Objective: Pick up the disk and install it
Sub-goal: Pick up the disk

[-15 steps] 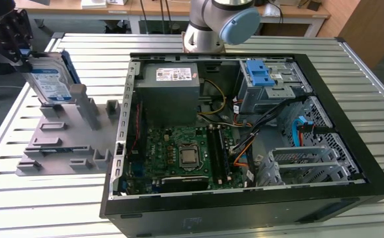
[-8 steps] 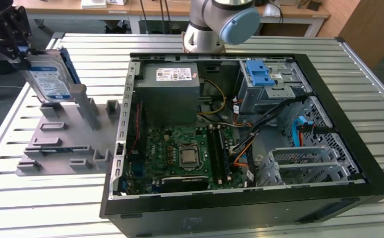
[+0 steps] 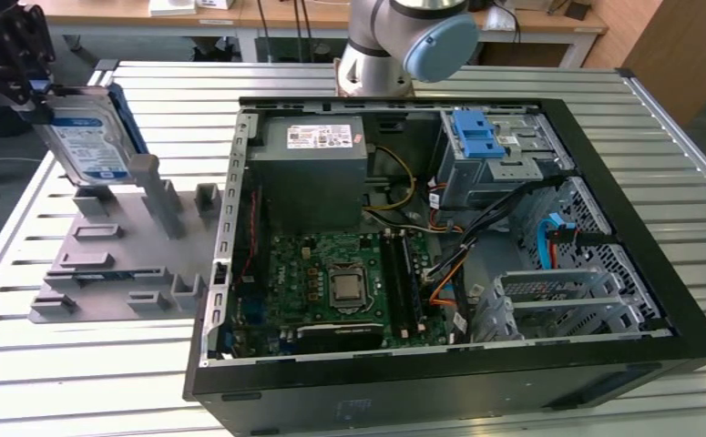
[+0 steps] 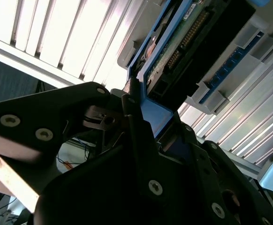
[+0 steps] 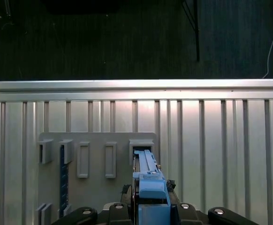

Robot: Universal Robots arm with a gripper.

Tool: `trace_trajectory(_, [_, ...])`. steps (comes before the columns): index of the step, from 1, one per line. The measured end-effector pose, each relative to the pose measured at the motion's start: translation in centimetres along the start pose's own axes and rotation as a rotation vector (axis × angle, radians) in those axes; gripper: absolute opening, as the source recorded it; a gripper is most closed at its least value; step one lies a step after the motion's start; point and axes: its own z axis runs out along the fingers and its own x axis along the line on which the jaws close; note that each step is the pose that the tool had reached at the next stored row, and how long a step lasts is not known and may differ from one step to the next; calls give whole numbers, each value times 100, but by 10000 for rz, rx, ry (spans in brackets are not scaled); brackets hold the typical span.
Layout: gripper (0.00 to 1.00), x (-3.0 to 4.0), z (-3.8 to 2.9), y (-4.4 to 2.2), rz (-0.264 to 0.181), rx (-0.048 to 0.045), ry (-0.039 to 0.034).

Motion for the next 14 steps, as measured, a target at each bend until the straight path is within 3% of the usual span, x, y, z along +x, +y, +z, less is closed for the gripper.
trace_trajectory(14, [36,0,-29,0,-268,-1,4])
